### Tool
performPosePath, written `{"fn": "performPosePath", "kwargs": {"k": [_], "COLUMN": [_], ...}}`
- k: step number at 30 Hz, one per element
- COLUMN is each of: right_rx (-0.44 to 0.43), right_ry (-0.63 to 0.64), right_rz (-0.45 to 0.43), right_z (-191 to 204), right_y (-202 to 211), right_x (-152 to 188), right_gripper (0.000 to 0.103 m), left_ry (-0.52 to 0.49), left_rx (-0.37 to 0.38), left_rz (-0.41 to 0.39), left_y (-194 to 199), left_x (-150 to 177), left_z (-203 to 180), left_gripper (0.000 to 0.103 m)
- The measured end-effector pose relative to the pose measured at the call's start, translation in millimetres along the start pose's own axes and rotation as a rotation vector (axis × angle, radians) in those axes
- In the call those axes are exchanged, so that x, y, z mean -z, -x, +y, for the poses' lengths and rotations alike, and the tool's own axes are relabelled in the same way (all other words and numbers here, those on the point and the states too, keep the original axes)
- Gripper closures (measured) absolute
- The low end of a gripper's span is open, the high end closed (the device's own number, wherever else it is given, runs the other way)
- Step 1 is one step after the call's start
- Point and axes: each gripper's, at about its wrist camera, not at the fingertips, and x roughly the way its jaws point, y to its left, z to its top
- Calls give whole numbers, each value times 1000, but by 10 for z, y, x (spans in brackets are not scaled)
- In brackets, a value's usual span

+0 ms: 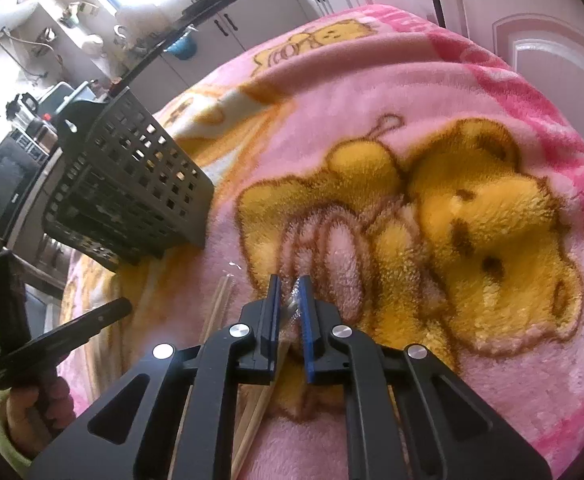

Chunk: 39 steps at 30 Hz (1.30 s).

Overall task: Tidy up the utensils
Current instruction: 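Grasp a wooden chopstick with the left tool while the right tool grasps another stick, then lift both held sticks upright and lower them into the green caddy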

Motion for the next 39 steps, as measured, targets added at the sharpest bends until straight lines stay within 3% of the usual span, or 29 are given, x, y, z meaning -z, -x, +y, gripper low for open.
{"fn": "performPosePath", "kwargs": {"k": [4,10,24,31,39], "right_rx": [-39,-87,-177,-190,-201], "right_ry": [18,90,286,318,317], "right_rz": [-23,-83,-264,-365,-486], "right_z": [41,259,1012,1297,1538], "right_y": [157,459,1244,1517,1755], "right_x": [-12,-54,-229,-496,-919], "right_gripper": [94,96,98,99,99], "left_ry": [-5,-40,-119,-121,-129], "left_rx": [42,133,254,260,204], "left_rz": [-19,-71,-349,-502,-685], "left_y": [71,333,1410,1840,2295], "left_x": [2,33,-243,-548,-883], "left_z": [77,77,-102,-202,-200], "left_gripper": [98,100,102,102,102]}}
